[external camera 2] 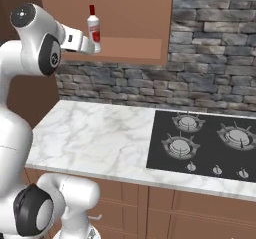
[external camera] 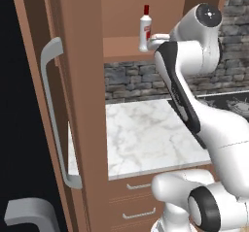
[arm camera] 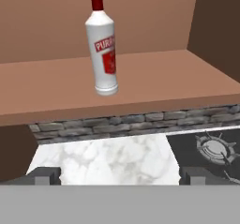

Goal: There is a bowl on the dining counter. Grab a lemon wedge from the fridge and place it in the bowl. Then get the liquor bottle and glass cup from the cabinet and place them next to the bowl.

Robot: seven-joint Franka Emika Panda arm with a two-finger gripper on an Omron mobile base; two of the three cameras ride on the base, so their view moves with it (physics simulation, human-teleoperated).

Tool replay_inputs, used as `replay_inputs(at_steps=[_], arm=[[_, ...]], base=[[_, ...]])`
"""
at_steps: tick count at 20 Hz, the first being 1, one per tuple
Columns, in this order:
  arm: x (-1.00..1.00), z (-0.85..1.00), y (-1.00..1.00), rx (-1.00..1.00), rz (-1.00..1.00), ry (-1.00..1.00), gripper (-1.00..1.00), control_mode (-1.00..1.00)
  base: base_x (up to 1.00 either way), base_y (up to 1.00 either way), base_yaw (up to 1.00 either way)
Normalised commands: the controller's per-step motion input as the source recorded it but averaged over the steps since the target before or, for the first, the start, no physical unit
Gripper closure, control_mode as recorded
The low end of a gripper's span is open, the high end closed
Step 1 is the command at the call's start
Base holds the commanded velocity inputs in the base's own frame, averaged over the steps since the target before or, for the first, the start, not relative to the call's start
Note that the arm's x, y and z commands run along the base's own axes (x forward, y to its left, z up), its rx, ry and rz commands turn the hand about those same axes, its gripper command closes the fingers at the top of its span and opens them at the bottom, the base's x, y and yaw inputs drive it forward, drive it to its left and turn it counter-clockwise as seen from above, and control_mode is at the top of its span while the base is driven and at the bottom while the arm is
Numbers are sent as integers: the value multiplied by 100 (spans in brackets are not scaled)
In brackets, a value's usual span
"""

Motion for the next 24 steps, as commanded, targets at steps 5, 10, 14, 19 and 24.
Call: replay_inputs(at_steps=[5, 10, 14, 19, 24], arm=[[54, 31, 3, 0, 4, -16, -100, -100], [56, 21, 0, 0, 2, -13, -100, -100], [63, 11, 3, 0, 1, -3, -100, -100], [49, 14, 0, 0, 0, 0, -100, -100], [46, 11, 0, 0, 0, 0, -100, -100]], base=[[0, 0, 0], [0, 0, 0], [0, 0, 0], [0, 0, 0], [0, 0, 0]])
